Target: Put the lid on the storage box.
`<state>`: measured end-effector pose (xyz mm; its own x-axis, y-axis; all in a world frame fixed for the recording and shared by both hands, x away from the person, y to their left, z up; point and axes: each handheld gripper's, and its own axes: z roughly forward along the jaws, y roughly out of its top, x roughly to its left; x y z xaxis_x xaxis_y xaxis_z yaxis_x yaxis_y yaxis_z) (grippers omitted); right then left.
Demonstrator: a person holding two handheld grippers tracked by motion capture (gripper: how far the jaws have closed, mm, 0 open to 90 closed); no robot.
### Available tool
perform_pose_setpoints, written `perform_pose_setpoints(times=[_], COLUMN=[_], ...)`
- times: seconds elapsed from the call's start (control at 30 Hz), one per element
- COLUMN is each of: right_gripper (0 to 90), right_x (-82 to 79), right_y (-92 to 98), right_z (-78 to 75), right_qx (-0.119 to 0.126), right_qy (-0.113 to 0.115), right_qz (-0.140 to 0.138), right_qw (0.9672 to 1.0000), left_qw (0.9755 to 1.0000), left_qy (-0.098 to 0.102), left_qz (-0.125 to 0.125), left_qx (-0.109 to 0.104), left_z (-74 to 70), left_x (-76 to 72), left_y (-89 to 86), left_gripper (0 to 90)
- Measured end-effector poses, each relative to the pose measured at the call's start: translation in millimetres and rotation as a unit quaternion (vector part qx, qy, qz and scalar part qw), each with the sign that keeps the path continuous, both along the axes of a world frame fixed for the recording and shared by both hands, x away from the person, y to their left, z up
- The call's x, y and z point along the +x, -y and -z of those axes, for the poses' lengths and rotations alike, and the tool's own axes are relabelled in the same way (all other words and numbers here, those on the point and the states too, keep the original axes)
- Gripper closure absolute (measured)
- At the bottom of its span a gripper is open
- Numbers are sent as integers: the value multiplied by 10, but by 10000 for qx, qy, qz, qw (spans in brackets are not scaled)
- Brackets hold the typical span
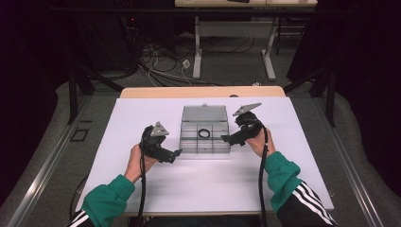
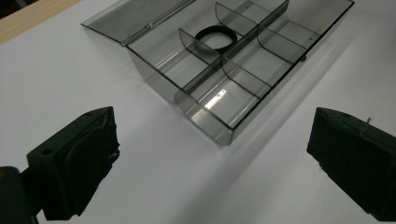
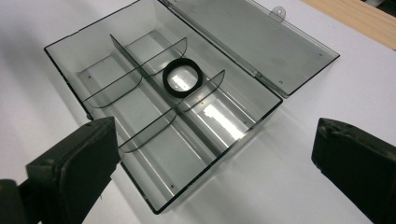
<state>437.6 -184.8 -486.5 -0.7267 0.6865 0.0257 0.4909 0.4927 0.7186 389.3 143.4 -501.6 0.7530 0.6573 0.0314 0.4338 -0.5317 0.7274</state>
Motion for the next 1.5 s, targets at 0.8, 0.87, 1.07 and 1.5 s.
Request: perform_pose_setpoints(times=[0.8, 0.87, 1.07, 1.5], right_gripper=[102, 127, 196, 492], right_x=[144, 170, 208, 319], right_y=[90, 106, 129, 161], right_z=[13, 32, 30, 62], right_qx=[193, 221, 249, 312], right_qy=[86, 62, 160, 193], right_qz=[322, 358, 414, 709], right_qw=[9993, 9991, 9987, 9968], left_qw=[9987, 9983, 9974, 9952], left_qy=[-455, -537, -675, -878], left_qz=[-208, -187, -76, -6], left_qx=[123, 110, 221, 424], left_z=[111, 127, 153, 326], left_x=[489, 511, 556, 648], left_y=[526, 557, 660, 797], left_gripper=[293, 333, 419, 505])
